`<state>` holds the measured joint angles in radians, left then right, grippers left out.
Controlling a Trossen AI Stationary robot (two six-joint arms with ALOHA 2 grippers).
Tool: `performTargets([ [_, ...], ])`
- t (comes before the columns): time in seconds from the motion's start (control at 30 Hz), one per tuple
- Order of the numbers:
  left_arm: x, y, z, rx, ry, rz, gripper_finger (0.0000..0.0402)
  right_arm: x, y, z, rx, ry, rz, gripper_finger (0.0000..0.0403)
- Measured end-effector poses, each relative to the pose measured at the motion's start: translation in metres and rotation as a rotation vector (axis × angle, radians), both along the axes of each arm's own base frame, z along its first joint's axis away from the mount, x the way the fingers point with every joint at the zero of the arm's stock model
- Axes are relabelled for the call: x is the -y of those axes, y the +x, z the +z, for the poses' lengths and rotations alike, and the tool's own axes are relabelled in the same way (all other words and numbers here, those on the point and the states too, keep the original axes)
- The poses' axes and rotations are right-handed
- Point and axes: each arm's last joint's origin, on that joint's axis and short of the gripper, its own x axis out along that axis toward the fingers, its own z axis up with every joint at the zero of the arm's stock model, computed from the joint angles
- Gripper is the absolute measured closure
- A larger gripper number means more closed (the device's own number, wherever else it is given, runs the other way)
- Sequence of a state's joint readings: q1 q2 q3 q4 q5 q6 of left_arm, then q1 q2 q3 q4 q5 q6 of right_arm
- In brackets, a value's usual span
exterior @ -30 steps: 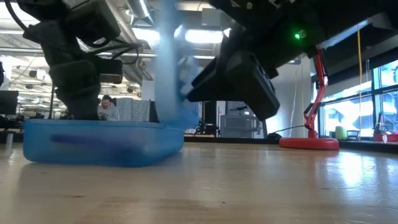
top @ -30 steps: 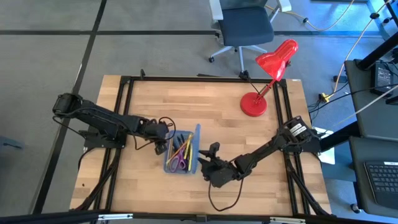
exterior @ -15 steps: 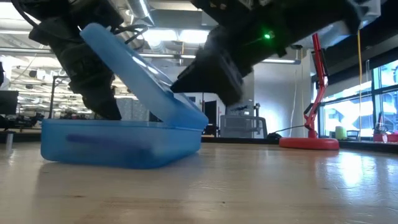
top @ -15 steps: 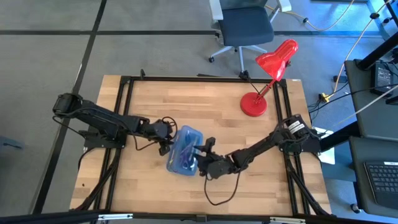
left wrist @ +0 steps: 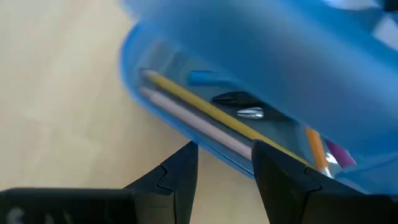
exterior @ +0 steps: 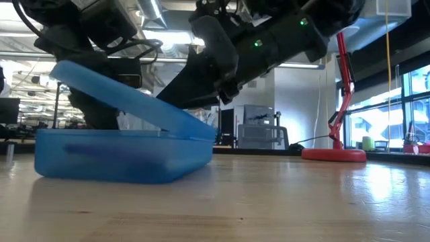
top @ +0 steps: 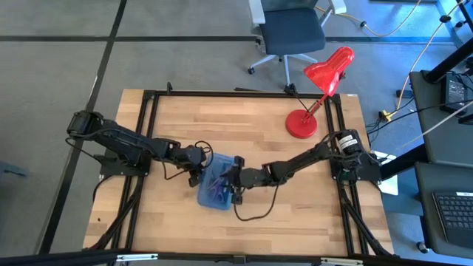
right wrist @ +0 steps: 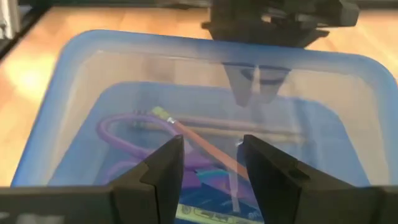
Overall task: Pick & place school supplies into a supply box
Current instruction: Close the blue supply box
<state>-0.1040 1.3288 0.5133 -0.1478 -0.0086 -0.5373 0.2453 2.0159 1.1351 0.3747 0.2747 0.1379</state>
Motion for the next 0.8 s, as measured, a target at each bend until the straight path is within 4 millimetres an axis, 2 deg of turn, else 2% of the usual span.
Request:
performTargets([
  [0.2, 0.002, -0.006, 0.007, -0.001, -0.09, -0.052, 0.0258, 0.004, 0.001, 0.0, -0.011, 0.014, 0.029, 0.023],
  [0.47, -0.005, -0.018, 0.018, -0.013, -0.079, -0.02, 0.0256, 0.006, 0.0, -0.002, -0.031, -0.001, 0.025, 0.023],
  [0.8, -0.007, -0.016, 0.027, 0.077, -0.041, -0.052, 0.0258, 0.005, 0.0, -0.003, -0.04, -0.002, 0.03, 0.023],
])
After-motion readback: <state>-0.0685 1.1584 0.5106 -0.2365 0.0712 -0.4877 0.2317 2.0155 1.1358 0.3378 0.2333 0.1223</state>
